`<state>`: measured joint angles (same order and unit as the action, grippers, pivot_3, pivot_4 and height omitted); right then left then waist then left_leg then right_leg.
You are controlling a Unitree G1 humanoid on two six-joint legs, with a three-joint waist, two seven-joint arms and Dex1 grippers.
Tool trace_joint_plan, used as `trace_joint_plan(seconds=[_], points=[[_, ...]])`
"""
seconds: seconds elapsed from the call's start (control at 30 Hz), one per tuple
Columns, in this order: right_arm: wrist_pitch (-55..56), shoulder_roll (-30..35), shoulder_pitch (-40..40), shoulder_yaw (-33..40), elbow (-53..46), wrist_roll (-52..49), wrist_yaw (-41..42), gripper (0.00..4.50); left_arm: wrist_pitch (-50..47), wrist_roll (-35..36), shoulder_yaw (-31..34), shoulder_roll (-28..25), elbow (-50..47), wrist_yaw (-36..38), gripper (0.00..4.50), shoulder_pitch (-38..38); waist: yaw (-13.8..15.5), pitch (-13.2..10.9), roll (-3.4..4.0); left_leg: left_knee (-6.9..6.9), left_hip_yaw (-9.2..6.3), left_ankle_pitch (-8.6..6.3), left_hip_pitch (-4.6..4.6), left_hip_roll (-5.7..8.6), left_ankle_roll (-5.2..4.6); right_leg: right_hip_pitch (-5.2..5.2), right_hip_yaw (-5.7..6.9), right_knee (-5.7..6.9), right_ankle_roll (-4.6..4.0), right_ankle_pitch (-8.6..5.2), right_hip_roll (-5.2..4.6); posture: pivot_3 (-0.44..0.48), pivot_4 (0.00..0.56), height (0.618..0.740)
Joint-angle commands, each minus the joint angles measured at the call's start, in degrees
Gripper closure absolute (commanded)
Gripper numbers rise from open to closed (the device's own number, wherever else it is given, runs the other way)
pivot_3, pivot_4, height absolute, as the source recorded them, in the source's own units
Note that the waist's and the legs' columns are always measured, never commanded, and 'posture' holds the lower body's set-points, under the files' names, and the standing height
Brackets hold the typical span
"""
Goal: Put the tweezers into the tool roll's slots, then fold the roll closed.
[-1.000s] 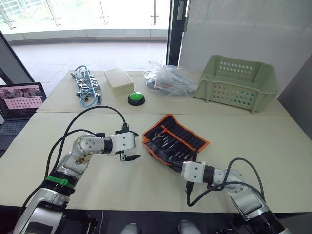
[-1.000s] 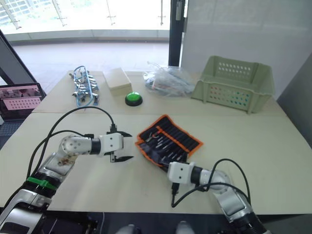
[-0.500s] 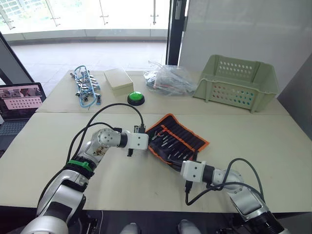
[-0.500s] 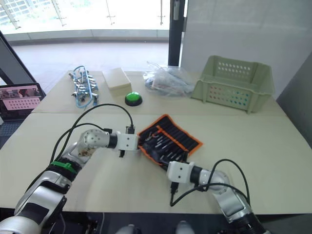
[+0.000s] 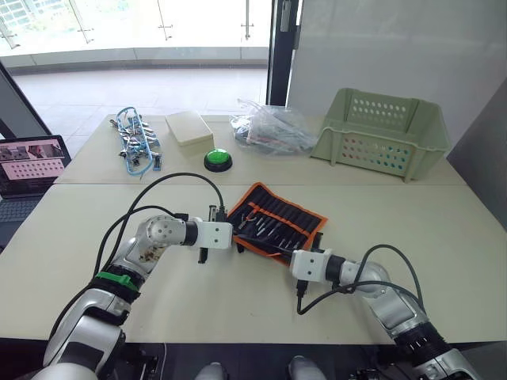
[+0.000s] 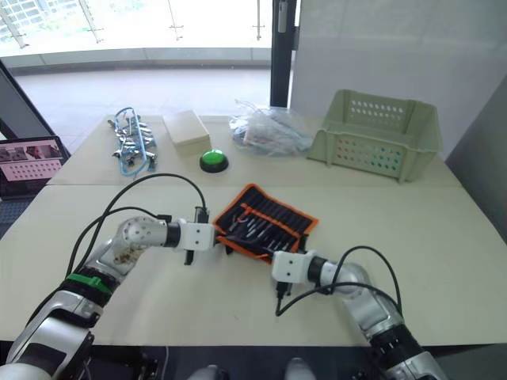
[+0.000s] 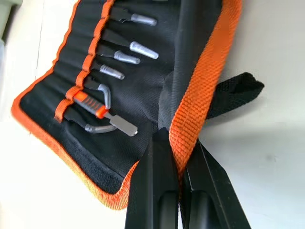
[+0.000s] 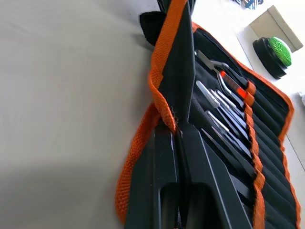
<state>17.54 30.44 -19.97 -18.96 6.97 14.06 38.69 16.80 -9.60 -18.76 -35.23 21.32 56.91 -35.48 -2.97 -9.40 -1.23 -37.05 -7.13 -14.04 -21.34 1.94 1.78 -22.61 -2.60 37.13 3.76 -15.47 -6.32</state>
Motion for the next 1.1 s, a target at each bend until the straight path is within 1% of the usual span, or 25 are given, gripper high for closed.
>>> trace_joint_plan(seconds=[0.03,0.2,0.27,0.43,0.53,0.63,0.7,0.8,0.93,1.0,1.1], points=[[2.6,1.6,-2.9,1.2,5.8,1.2,-0.7,4.50,-7.9,3.7,4.1,-3.6,-10.0,1.9,4.49,4.7,-0.1,0.0,0.00,0.00,0.00,0.00,0.00,-0.01,0.00,0.00,0.00,0.00,0.00,0.00,0.00,0.000,0.150,0.740],[6.4,1.5,-6.5,0.3,11.3,0.9,-0.2,4.50,-18.3,7.2,6.0,-5.8,-22.3,2.5,4.49,12.0,-0.2,0.0,0.00,0.01,-0.01,0.00,0.00,-0.02,0.00,0.00,0.00,-0.01,0.00,0.00,0.01,0.000,0.150,0.740],[7.6,1.5,-7.2,0.0,12.5,0.2,0.3,4.50,-21.9,8.7,6.4,-6.1,-25.7,2.5,4.49,13.8,-0.2,0.0,0.00,0.01,0.00,0.00,0.00,-0.02,0.00,0.01,-0.02,0.00,0.00,0.00,0.00,0.000,0.150,0.740],[8.4,3.3,-4.5,0.4,7.8,-8.0,8.0,4.50,-25.7,8.6,7.5,-7.9,-29.4,1.3,4.49,17.3,-0.1,0.0,0.01,0.01,0.00,0.00,0.01,-0.02,0.00,0.02,-0.02,-0.01,-0.01,0.00,0.00,0.000,0.150,0.740],[7.4,4.9,-2.7,1.1,4.9,-11.5,11.2,4.50,-29.0,11.0,10.1,-8.5,-33.5,0.6,4.49,20.8,0.0,0.0,0.01,0.01,0.00,-0.01,0.01,-0.03,-0.01,0.03,-0.03,-0.03,-0.01,0.00,0.00,0.000,0.150,0.740],[6.1,6.3,-1.1,1.8,3.2,-14.3,13.3,4.50,-31.3,12.7,12.0,-9.6,-36.8,0.1,4.49,25.0,0.0,0.0,0.01,0.03,0.00,-0.01,0.01,-0.05,-0.02,0.02,-0.02,-0.02,-0.01,0.00,0.00,0.000,0.150,0.740],[5.0,6.5,-0.7,1.9,2.6,-15.2,13.8,4.50,-32.2,14.1,12.9,-9.3,-37.6,-0.6,4.49,26.7,0.2,0.0,0.01,0.03,0.00,-0.01,0.02,-0.06,-0.02,0.03,-0.03,-0.03,-0.01,0.00,0.00,0.000,0.150,0.740],[3.9,6.4,-0.7,2.2,2.4,-16.1,13.9,4.50,-34.6,17.4,14.3,-7.8,-38.6,-2.0,4.49,26.7,0.5,0.0,0.02,0.03,0.01,-0.01,0.03,-0.06,-0.02,0.05,-0.02,-0.03,-0.01,0.00,0.00,0.000,0.150,0.740],[0.6,5.2,-2.6,2.5,2.8,-18.7,14.8,4.50,-37.5,20.5,15.7,-5.8,-36.5,-4.0,4.49,24.6,0.7,0.0,0.02,0.01,0.01,-0.01,0.04,-0.05,-0.01,0.11,-0.02,-0.04,-0.01,0.00,0.00,0.000,0.150,0.740],[-1.1,5.0,-3.6,2.4,3.4,-19.7,15.9,4.50,-42.6,23.7,16.8,-4.6,-36.2,-5.1,4.49,23.8,0.7,0.0,0.02,0.00,0.01,-0.01,0.04,-0.04,-0.01,0.12,-0.02,-0.04,-0.01,0.00,-0.01,0.000,0.150,0.740],[-4.2,3.9,-6.3,2.8,5.9,-21.6,17.8,4.50,-49.9,26.3,16.4,-4.4,-35.6,-5.3,4.49,23.2,0.5,0.0,0.02,0.00,0.00,-0.01,0.06,-0.05,-0.02,0.12,-0.01,-0.02,-0.01,0.00,0.00,0.000,0.150,0.740]])
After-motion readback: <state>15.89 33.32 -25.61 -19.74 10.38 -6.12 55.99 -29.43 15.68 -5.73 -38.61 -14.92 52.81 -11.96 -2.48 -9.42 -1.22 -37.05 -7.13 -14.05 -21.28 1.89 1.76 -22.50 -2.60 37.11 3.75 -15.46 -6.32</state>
